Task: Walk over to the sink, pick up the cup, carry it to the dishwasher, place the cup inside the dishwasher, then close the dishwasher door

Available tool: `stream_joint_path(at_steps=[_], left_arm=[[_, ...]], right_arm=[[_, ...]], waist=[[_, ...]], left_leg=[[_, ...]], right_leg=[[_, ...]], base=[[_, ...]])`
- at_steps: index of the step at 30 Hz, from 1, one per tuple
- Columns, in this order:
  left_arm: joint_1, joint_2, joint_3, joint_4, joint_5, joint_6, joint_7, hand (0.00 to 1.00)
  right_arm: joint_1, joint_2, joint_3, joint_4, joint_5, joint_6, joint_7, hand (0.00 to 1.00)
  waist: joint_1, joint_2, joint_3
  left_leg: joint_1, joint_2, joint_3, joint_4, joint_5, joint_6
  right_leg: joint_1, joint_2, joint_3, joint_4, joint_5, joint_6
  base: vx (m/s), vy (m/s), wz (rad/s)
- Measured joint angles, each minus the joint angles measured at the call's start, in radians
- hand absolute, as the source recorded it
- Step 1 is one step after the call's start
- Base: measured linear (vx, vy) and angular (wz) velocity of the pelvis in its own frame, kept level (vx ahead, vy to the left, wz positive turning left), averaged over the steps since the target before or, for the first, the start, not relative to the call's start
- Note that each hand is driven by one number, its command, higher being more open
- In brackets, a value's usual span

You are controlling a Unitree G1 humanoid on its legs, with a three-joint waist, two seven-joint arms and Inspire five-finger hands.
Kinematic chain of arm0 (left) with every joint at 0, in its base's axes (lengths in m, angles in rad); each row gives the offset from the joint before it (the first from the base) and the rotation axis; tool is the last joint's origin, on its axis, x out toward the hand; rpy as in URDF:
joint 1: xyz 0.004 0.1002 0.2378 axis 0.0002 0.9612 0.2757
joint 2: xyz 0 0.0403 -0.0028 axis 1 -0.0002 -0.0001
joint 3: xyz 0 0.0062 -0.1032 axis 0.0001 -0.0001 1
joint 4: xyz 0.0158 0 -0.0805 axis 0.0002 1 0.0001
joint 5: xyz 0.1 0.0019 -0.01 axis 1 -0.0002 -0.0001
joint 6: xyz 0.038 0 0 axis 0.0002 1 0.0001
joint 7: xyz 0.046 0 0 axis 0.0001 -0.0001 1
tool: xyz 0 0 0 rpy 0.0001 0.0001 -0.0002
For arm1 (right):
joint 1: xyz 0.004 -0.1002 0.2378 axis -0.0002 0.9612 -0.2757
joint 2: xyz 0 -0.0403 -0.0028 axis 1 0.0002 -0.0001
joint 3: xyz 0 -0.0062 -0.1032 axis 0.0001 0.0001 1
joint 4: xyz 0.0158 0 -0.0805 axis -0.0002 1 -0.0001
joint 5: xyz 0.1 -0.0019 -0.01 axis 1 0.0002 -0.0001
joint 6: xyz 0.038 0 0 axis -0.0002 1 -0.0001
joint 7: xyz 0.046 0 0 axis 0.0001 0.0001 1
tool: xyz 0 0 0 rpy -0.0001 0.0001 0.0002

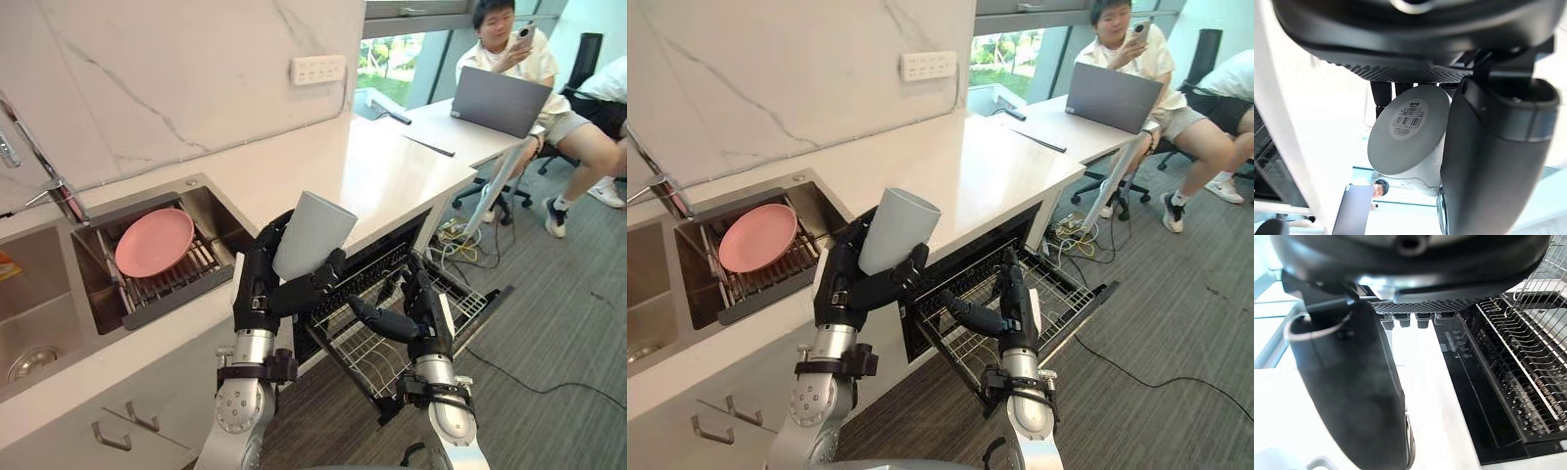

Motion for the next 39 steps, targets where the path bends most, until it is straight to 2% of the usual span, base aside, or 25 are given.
stream_joint_path(at_steps=[8, 19, 25, 39], left_arm=[[-0.075, 0.019, 0.121, 0.084, 0.058, -0.001, 0.076, 0.0], [-0.09, 0.015, 0.157, 0.182, 0.118, 0.005, 0.117, 0.0], [-0.101, 0.001, 0.15, 0.238, 0.136, 0.016, 0.116, 0.0], [-0.102, -0.011, 0.002, 0.238, 0.206, 0.018, 0.117, 0.0]], right_arm=[[-0.012, -0.012, 0.047, -0.06, 0.106, -0.026, 0.054, 1.0], [-0.021, -0.052, 0.069, -0.062, 0.225, -0.044, 0.086, 1.0], [-0.043, -0.061, 0.095, -0.062, 0.275, -0.044, 0.086, 1.0], [-0.061, -0.06, 0.161, -0.036, 0.393, -0.062, 0.086, 1.0]], waist=[[-0.014, 0.0, -0.001], [-0.021, 0.004, -0.001], [-0.024, 0.021, -0.01], [-0.016, 0.023, -0.01]], left_leg=[[0.011, 0.003, 0.061, -0.002, 0.002, 0.003], [0.011, 0.001, 0.077, -0.001, 0.004, 0.006], [0.005, -0.008, 0.072, -0.001, 0.006, 0.01], [-0.01, -0.023, 0.044, -0.001, 0.015, 0.023]], right_leg=[[-0.008, 0.002, 0.063, -0.029, 0.037, 0.01], [-0.012, 0.0, 0.082, -0.048, 0.051, 0.017], [-0.011, -0.009, 0.078, -0.059, 0.055, 0.021], [-0.007, -0.026, 0.05, -0.069, 0.059, 0.024]], base=[[-0.04, 0.024, -0.24], [-0.01, 0.004, -0.05], [0.0, 0.002, 0.01], [-0.02, -0.007, 0.06]])
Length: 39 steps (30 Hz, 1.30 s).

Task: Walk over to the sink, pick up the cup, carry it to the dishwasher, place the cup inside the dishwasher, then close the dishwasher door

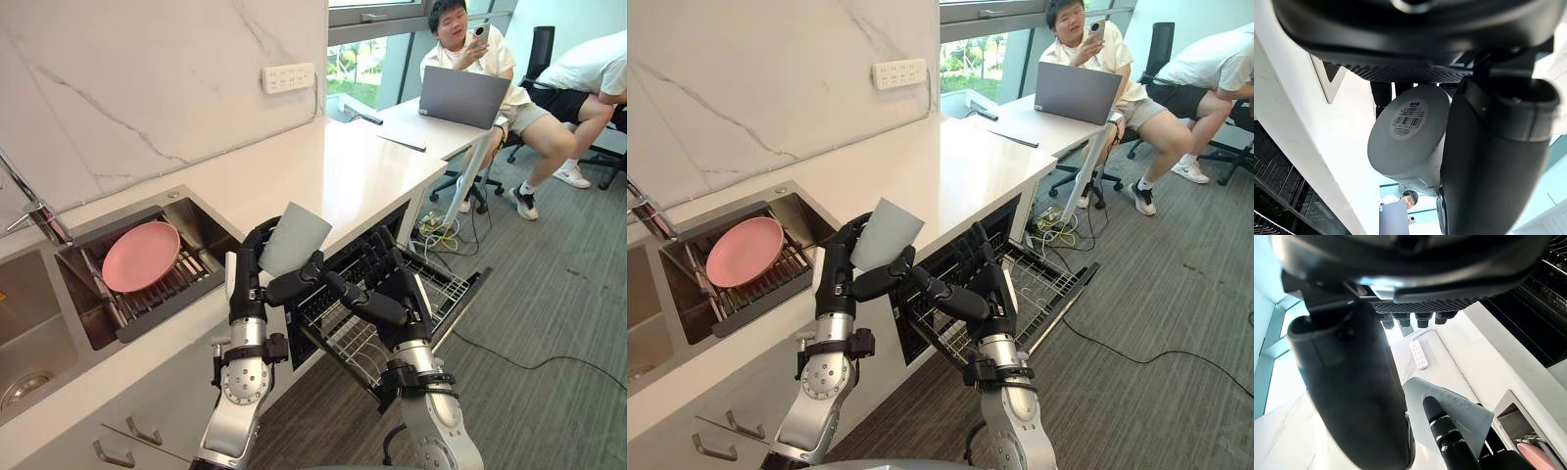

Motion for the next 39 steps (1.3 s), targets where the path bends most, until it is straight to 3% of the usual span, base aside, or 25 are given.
stream_joint_path(at_steps=[11, 19, 20, 39], left_arm=[[-0.006, 0.001, -0.122, -0.004, 0.042, 0.0, -0.002, 0.0], [-0.007, 0.001, -0.147, -0.004, 0.047, 0.0, -0.003, 0.0], [-0.007, 0.001, -0.149, -0.004, 0.047, 0.0, -0.003, 0.0], [-0.007, 0.01, -0.166, -0.004, 0.025, -0.019, -0.014, 0.0]], right_arm=[[-0.035, 0.0, 0.036, 0.029, 0.041, -0.006, -0.01, 1.0], [-0.039, 0.0, 0.041, 0.035, 0.07, -0.022, -0.014, 1.0], [-0.04, 0.0, 0.041, 0.038, 0.071, -0.023, -0.017, 0.0], [-0.071, 0.01, 0.013, 0.068, 0.079, -0.044, -0.052, 0.0]], waist=[[0.002, -0.001, 0.0], [0.003, -0.002, -0.001], [0.003, -0.002, -0.002], [0.006, -0.014, -0.007]], left_leg=[[-0.01, -0.005, -0.018, 0.0, 0.007, 0.002], [-0.015, -0.006, -0.026, 0.0, 0.009, 0.001], [-0.016, -0.006, -0.027, 0.0, 0.01, 0.002], [-0.017, -0.019, -0.044, -0.025, 0.027, 0.005]], right_leg=[[-0.001, -0.005, -0.019, 0.0, 0.0, 0.0], [-0.001, -0.005, -0.028, -0.002, -0.001, 0.0], [-0.001, -0.006, -0.028, -0.002, -0.001, 0.0], [-0.001, -0.015, -0.045, -0.012, 0.002, 0.003]], base=[[-0.01, -0.012, 0.05], [0.0, -0.009, 0.02], [0.0, 0.0, 0.0], [-0.01, -0.005, 0.03]])
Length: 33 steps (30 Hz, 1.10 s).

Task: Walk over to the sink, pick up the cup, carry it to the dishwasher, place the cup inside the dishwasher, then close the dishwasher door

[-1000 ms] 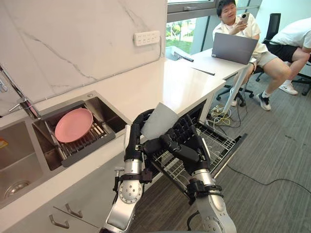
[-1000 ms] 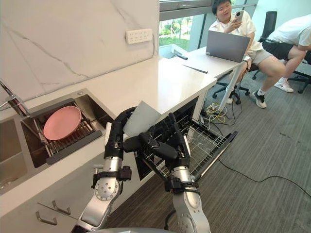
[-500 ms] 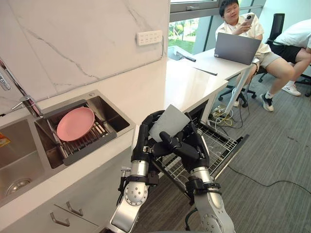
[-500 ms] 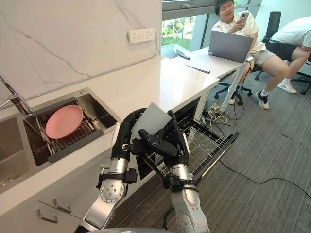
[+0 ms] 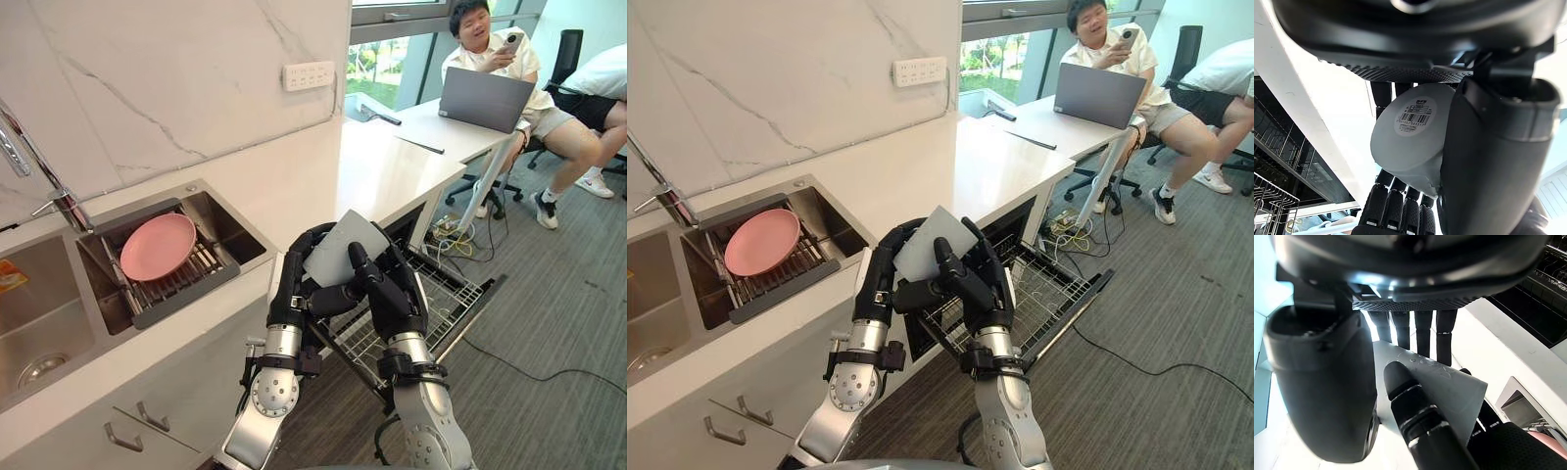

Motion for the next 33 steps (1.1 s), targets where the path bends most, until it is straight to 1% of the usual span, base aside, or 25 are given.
stream_joint_path(at_steps=[5, 6, 25, 29, 33], left_arm=[[0.0, 0.0, 0.0, 0.0, 0.0, 0.0, 0.0, 0.0], [0.0, 0.0, 0.0, 0.0, 0.0, 0.0, 0.0, 1.0], [0.012, -0.002, -0.003, -0.003, 0.0, -0.021, -0.017, 1.0], [0.023, -0.002, 0.004, -0.01, 0.0, -0.021, -0.018, 1.0], [0.041, -0.001, 0.009, -0.053, -0.006, -0.021, -0.022, 1.0]], right_arm=[[0.0, 0.001, -0.001, 0.0, 0.0, 0.0, 0.0, 0.0], [0.0, 0.001, -0.002, 0.0, 0.0, 0.0, 0.0, 0.0], [-0.017, 0.025, -0.057, -0.002, -0.01, 0.0, -0.007, 0.0], [-0.031, 0.031, -0.085, -0.003, -0.013, 0.0, -0.009, 0.0], [-0.037, 0.043, -0.119, -0.016, -0.022, 0.0, -0.011, 0.0]], waist=[[0.0, -0.002, 0.0], [0.0, -0.003, 0.001], [0.0, -0.007, 0.001], [-0.001, -0.007, 0.001], [0.0, -0.007, 0.001]], left_leg=[[0.0, -0.001, 0.0, -0.002, 0.0, 0.0], [0.0, -0.001, 0.0, -0.002, 0.0, 0.0], [0.001, -0.001, 0.0, -0.007, 0.0, 0.0], [0.001, -0.001, 0.0, -0.007, 0.0, 0.0], [0.001, -0.001, 0.0, -0.009, 0.0, -0.001]], right_leg=[[0.0, -0.001, 0.0, -0.002, 0.0, 0.0], [0.0, -0.001, 0.0, -0.002, 0.0, 0.0], [0.0, -0.001, -0.001, -0.003, 0.0, 0.0], [0.0, -0.001, -0.001, -0.003, 0.0, 0.0], [0.0, -0.001, -0.002, -0.003, 0.0, 0.0]], base=[[0.0, 0.0, 0.0], [0.0, 0.0, 0.0], [0.0, 0.0, 0.0], [0.0, 0.0, 0.0], [0.0, 0.0, 0.0]])
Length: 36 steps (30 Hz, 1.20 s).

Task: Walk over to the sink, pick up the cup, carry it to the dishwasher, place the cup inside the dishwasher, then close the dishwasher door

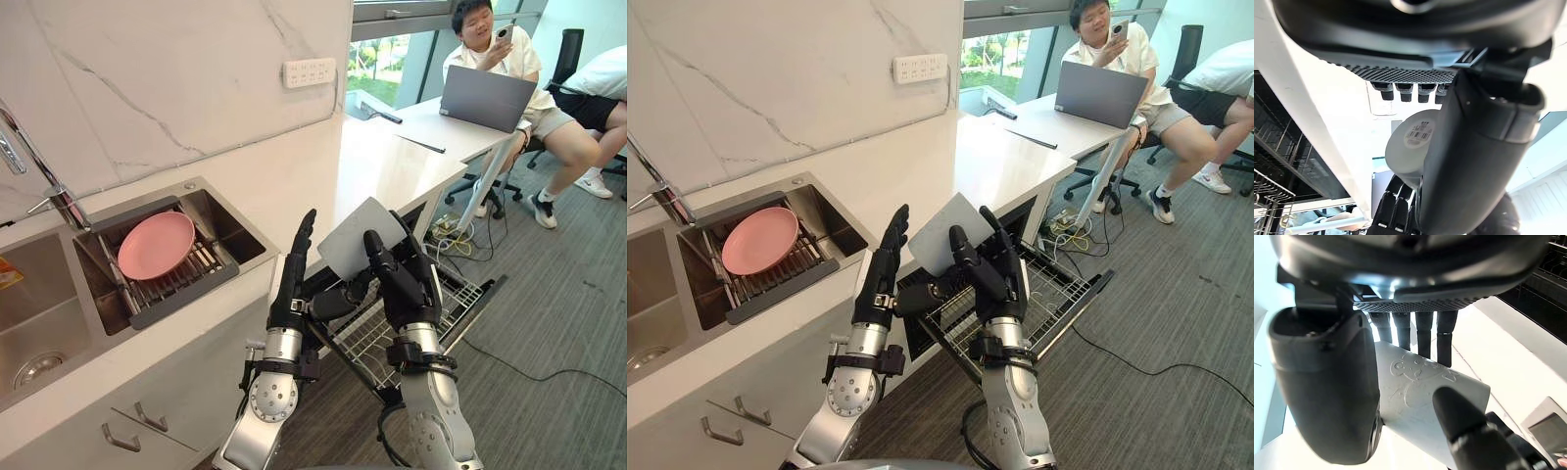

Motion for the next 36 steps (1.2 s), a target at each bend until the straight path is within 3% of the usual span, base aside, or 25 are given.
stream_joint_path(at_steps=[7, 14, 22, 31, 36], left_arm=[[0.044, -0.001, 0.092, -0.036, -0.099, -0.011, -0.03, 1.0], [0.156, -0.005, 0.242, -0.064, -0.302, -0.027, -0.07, 1.0], [0.249, -0.023, 0.228, -0.05, -0.429, -0.022, -0.213, 1.0], [0.256, 0.0, 0.214, 0.016, -0.473, -0.054, -0.352, 1.0], [0.259, 0.022, 0.183, 0.146, -0.462, -0.061, -0.396, 1.0]], right_arm=[[0.002, -0.001, -0.084, -0.026, -0.042, 0.0, -0.012, 0.0], [0.009, -0.005, -0.213, -0.085, -0.109, 0.0, -0.037, 0.0], [0.056, 0.001, -0.231, -0.107, -0.119, 0.0, -0.037, 0.0], [0.084, 0.001, -0.23, -0.111, -0.14, 0.003, -0.015, 0.0], [0.082, 0.0, -0.23, -0.111, -0.148, 0.003, 0.003, 0.0]], waist=[[-0.001, 0.001, 0.003], [0.0, 0.0, 0.03], [0.002, 0.0, 0.03], [0.022, 0.001, 0.028], [0.023, 0.002, 0.027]], left_leg=[[0.0, 0.0, -0.004, -0.003, 0.0, 0.0], [0.0, -0.001, -0.01, -0.008, -0.001, -0.001], [-0.004, -0.001, -0.024, -0.017, -0.001, -0.001], [-0.003, 0.0, -0.03, -0.018, 0.001, -0.002], [-0.001, -0.002, -0.031, -0.021, 0.006, -0.002]], right_leg=[[0.003, 0.0, -0.005, -0.002, 0.0, 0.0], [0.006, -0.002, -0.014, -0.005, -0.003, -0.002], [0.007, -0.002, -0.034, -0.005, -0.009, -0.003], [0.01, -0.006, -0.044, -0.004, -0.009, -0.003], [0.011, -0.008, -0.046, -0.003, -0.009, -0.002]], base=[[0.0, 0.0, 0.0], [0.0, 0.0, 0.03], [0.01, -0.015, 0.06], [-0.01, -0.006, 0.02], [0.0, 0.0, 0.0]])
